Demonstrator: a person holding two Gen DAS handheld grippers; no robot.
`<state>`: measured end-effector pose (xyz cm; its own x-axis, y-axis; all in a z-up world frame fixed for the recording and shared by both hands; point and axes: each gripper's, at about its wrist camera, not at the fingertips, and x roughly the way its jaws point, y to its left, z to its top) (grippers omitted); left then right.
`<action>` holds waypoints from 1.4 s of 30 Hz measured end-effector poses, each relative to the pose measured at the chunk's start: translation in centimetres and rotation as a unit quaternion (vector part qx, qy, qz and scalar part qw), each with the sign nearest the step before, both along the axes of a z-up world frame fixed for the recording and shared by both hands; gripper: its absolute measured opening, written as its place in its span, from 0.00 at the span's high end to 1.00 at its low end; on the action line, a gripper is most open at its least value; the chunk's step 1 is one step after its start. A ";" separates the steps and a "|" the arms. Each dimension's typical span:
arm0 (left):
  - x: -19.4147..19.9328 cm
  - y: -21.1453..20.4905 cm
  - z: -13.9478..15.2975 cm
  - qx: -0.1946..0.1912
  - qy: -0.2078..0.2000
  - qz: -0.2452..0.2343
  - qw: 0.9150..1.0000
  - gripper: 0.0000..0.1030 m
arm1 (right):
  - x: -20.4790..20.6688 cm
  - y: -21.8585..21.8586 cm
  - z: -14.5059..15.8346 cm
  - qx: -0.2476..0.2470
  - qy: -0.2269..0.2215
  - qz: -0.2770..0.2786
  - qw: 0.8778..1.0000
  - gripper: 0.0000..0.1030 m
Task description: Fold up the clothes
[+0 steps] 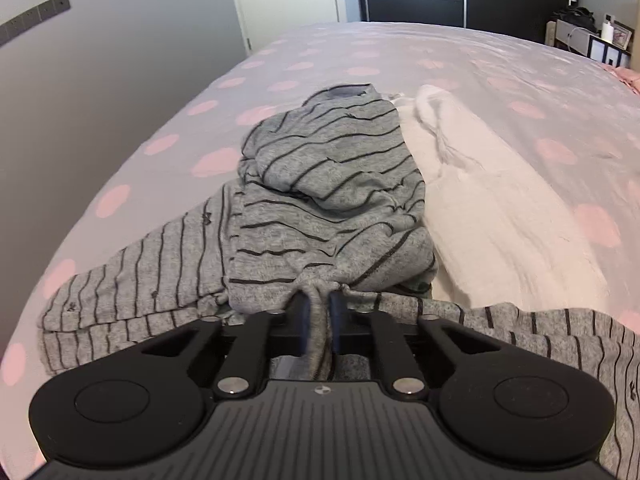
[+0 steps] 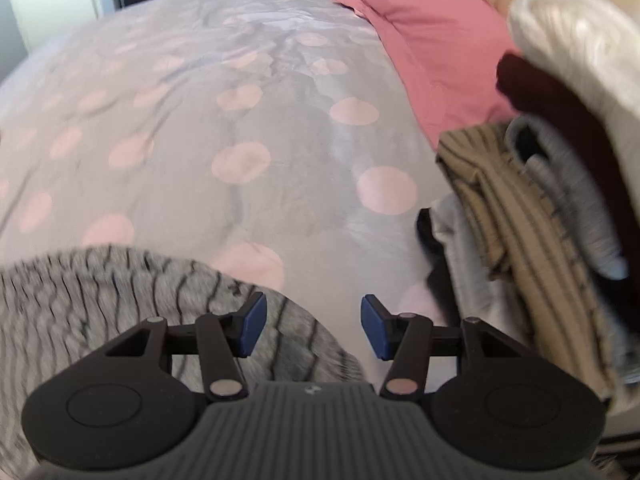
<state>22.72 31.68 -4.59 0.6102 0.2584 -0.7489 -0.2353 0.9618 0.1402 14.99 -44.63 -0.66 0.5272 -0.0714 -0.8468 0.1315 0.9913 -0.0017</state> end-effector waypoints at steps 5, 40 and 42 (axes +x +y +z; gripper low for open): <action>-0.9 1.0 1.6 0.020 -0.022 0.051 0.998 0.97 | 1.8 -0.8 -2.5 0.044 0.030 -0.036 0.998 0.45; -0.4 -0.3 1.0 0.078 0.020 0.030 0.996 0.97 | 3.0 1.8 -8.1 0.039 0.047 0.096 0.994 0.64; -0.4 -0.4 1.0 0.080 0.021 0.031 0.996 0.97 | 3.0 3.1 -7.5 0.009 0.049 0.123 0.991 0.87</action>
